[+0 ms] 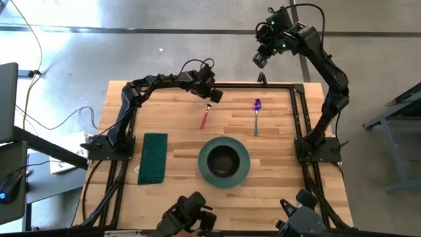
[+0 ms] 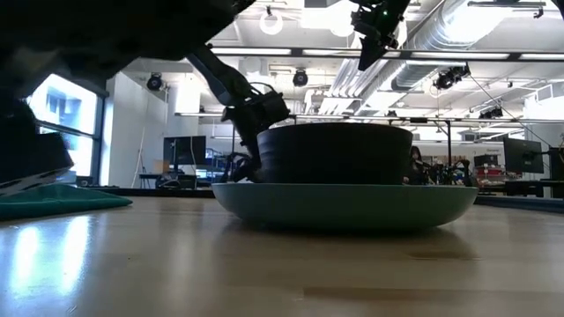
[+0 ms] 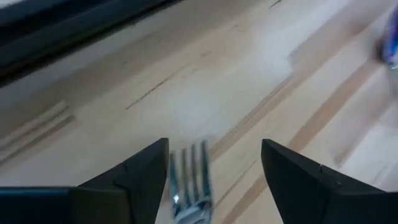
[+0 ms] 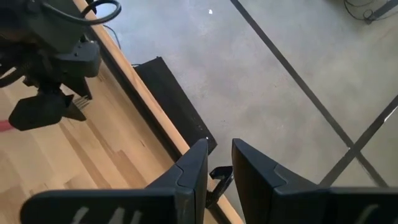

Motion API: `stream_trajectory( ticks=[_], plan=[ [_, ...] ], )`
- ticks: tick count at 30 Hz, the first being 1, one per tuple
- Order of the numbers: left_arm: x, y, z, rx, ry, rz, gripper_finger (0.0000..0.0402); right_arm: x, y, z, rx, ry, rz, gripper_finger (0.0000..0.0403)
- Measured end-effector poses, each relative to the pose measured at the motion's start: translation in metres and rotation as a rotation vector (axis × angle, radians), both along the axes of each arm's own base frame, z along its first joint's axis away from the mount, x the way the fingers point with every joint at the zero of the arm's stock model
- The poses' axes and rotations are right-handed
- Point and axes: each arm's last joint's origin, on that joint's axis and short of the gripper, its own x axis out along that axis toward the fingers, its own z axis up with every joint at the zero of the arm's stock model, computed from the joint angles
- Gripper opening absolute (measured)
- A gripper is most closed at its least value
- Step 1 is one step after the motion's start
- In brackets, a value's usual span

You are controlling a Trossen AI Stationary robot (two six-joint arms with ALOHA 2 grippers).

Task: Set table place
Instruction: Put the red fork to the right of the blue plate

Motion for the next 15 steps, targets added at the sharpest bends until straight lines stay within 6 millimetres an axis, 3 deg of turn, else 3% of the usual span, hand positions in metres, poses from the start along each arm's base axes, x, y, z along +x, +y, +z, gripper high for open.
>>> stream_trajectory(
  ticks=[4,15],
  plan=[
    [0.0010,0.0003,0.0006,0.009,-0.012,-0.017,0.0221,-0.0004,-0.0001,-0.0002,-0.001,0.005,-0.010,0.0066],
    [-0.0038,-0.0035,-0.0029,-0.014,0.057,-0.039,0.0126,-0.0006,-0.0002,-0.0001,-0.006,0.011,-0.012,0.0066]
  ],
)
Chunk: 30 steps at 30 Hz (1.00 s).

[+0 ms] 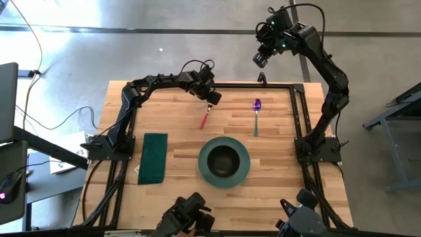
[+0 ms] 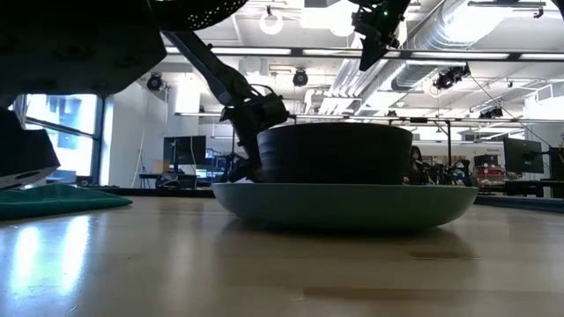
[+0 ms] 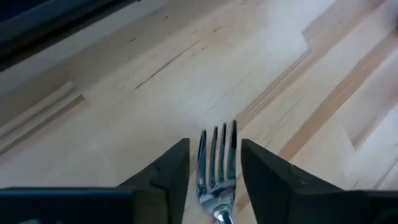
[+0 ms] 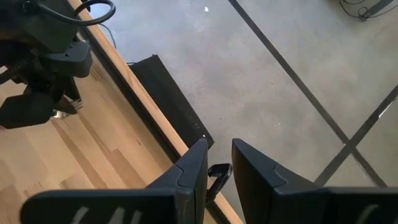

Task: Set table place
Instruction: Put the red fork to the right of the blue plate

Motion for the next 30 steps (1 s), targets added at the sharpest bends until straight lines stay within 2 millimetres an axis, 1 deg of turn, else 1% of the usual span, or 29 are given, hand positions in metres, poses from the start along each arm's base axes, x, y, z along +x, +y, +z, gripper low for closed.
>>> stream_trajectory(
  ticks=[5,8,10,11,24,28,30],
  plan=[
    [0.000,0.000,0.000,0.003,0.003,0.002,0.0093,0.000,0.000,0.000,-0.001,0.001,0.002,0.0066],
    [0.000,0.000,-0.001,0.004,0.004,0.003,0.0055,0.000,0.000,0.000,-0.001,0.001,0.002,0.0066],
    [0.000,0.000,-0.003,-0.001,0.010,0.004,0.0020,0.000,0.000,0.000,-0.001,0.001,0.002,0.0066],
    [0.000,0.000,-0.003,-0.003,0.009,0.003,0.0011,0.000,0.000,0.000,-0.001,0.001,0.002,0.0066],
    [0.000,0.001,-0.004,0.023,0.016,0.013,0.0001,-0.001,0.000,0.000,-0.018,0.021,-0.016,0.0066],
    [0.000,0.000,0.001,0.032,0.015,0.017,0.0001,-0.001,0.000,0.000,-0.018,0.021,-0.016,0.0066],
    [0.001,0.000,0.008,0.043,0.003,0.014,0.0001,-0.001,0.000,0.000,-0.017,0.022,-0.016,0.0066]
  ],
)
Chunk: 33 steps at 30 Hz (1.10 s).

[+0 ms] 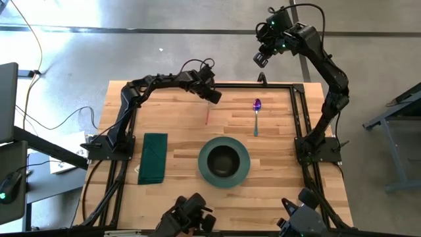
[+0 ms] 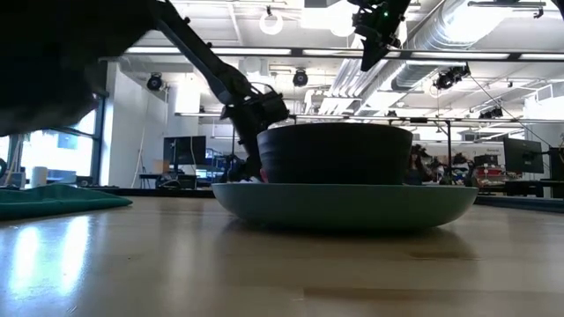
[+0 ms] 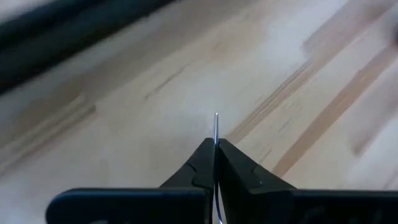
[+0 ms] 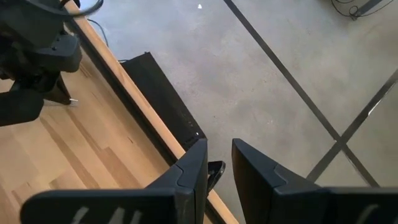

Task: Set table place
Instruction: Put the red fork to the right of the blue plate

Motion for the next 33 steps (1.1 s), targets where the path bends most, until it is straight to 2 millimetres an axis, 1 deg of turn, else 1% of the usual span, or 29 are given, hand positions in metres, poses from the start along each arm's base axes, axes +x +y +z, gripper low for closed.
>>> stream_trajectory(
  ticks=[4,7,11,14,17,19,21,25,28,30,33],
  plan=[
    [0.006,-0.002,0.019,0.047,-0.028,-0.014,0.0000,-0.002,0.001,-0.002,0.029,0.009,0.001,0.0066],
    [0.011,-0.006,0.034,0.080,-0.047,-0.037,0.0000,-0.004,0.002,-0.003,0.086,-0.025,0.058,0.0061],
    [0.015,-0.013,0.067,0.163,-0.076,-0.057,0.0000,-0.003,0.006,-0.004,0.213,-0.132,0.233,0.0033],
    [0.012,-0.021,0.095,0.233,-0.073,-0.070,0.0000,-0.005,0.008,-0.010,0.274,-0.146,0.262,0.0008],
    [0.005,-0.030,0.127,0.303,-0.073,-0.078,0.0000,-0.007,0.009,-0.030,0.313,-0.129,0.245,0.0004],
    [-0.001,-0.036,0.151,0.364,-0.098,-0.076,0.0000,-0.007,0.010,-0.049,0.315,-0.150,0.240,0.0005],
    [-0.009,-0.044,0.173,0.406,-0.129,-0.080,0.0000,-0.006,0.016,-0.071,0.320,-0.221,0.285,0.0002],
    [-0.022,-0.063,0.211,0.494,-0.186,-0.085,0.0000,0.000,0.033,-0.109,0.336,-0.542,0.443,0.0002],
    [-0.032,-0.075,0.232,0.552,-0.220,-0.095,0.0000,0.009,0.046,-0.132,0.373,-0.765,0.522,0.0003],
    [-0.035,-0.084,0.242,0.576,-0.232,-0.102,0.0000,0.016,0.054,-0.145,0.404,-0.866,0.548,0.0003],
    [-0.037,-0.093,0.251,0.597,-0.251,-0.120,0.0000,0.028,0.065,-0.163,0.468,-0.958,0.566,0.0009]
  ],
)
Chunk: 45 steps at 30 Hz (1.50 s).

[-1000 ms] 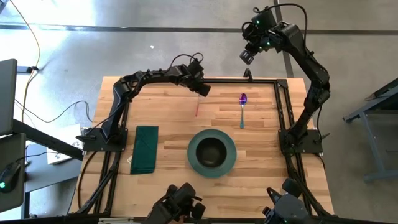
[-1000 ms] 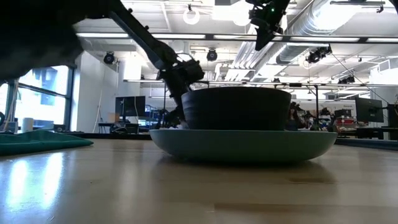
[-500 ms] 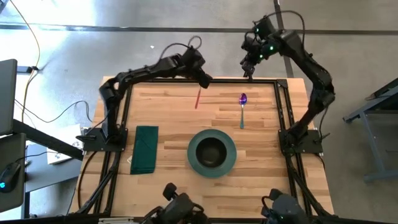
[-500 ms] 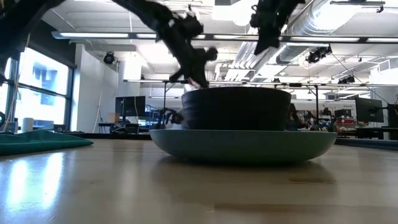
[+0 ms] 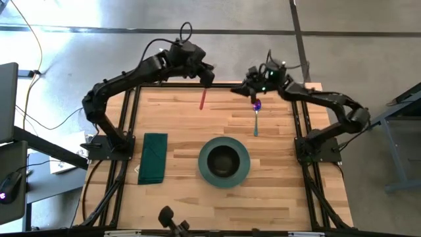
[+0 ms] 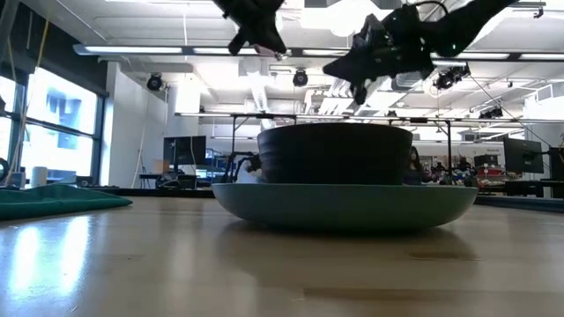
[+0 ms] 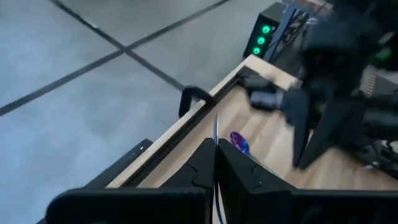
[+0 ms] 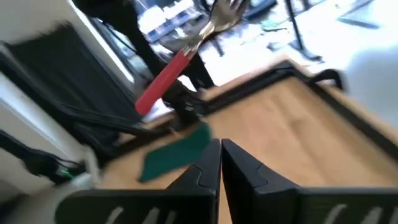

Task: Set table place
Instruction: Put the red fork to the right of the blue plate

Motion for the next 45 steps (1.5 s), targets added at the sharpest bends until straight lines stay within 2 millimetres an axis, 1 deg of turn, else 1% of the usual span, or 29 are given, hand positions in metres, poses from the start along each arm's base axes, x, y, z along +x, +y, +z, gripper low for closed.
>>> stream_trajectory(
  ticks=[2,4,9,12,14,17,19,20,25,28,32,40,45],
  plan=[
    [0.001,-0.006,0.003,0.009,-0.005,-0.009,0.0000,0.008,0.005,-0.009,0.047,-0.024,0.026,0.0023],
    [0.003,-0.010,0.004,0.012,-0.005,-0.018,0.0000,0.017,0.008,-0.010,0.061,-0.052,0.050,0.0043],
    [0.009,-0.019,0.003,0.011,-0.004,-0.049,0.0000,0.043,0.018,-0.008,0.071,-0.064,0.123,0.0106],
    [0.009,-0.020,0.004,0.014,-0.005,-0.047,0.0000,0.055,0.025,-0.007,0.070,-0.072,0.203,0.0138],
    [0.009,-0.019,0.004,0.014,-0.008,-0.042,0.0000,0.061,0.030,-0.005,0.061,-0.089,0.237,0.0154],
    [0.009,-0.019,0.004,0.015,-0.009,-0.041,0.0000,0.068,0.036,0.004,0.026,-0.155,0.263,0.0170],
    [0.010,-0.019,0.005,0.018,-0.022,-0.048,0.0000,0.072,0.037,0.008,0.009,-0.187,0.274,0.0175],
    [0.010,-0.019,0.006,0.020,-0.032,-0.055,0.0000,0.073,0.038,0.007,0.015,-0.188,0.273,0.0177],
    [0.015,-0.023,0.011,0.039,-0.073,-0.085,0.0000,0.082,0.033,-0.009,0.067,-0.182,0.260,0.0179],
    [0.015,-0.025,0.012,0.042,-0.071,-0.090,0.0000,0.088,0.030,-0.016,0.089,-0.220,0.262,0.0179],
    [0.015,-0.025,0.012,0.035,-0.067,-0.088,0.0000,0.086,0.029,-0.006,0.084,-0.348,0.287,0.0179],
    [0.015,-0.025,0.012,0.040,-0.067,-0.086,0.0000,0.091,0.032,-0.011,0.093,-0.335,0.279,0.0179],
    [0.015,-0.025,0.012,0.040,-0.067,-0.087,0.0000,0.102,0.028,-0.005,0.079,-0.355,0.283,0.0179]
  ],
)
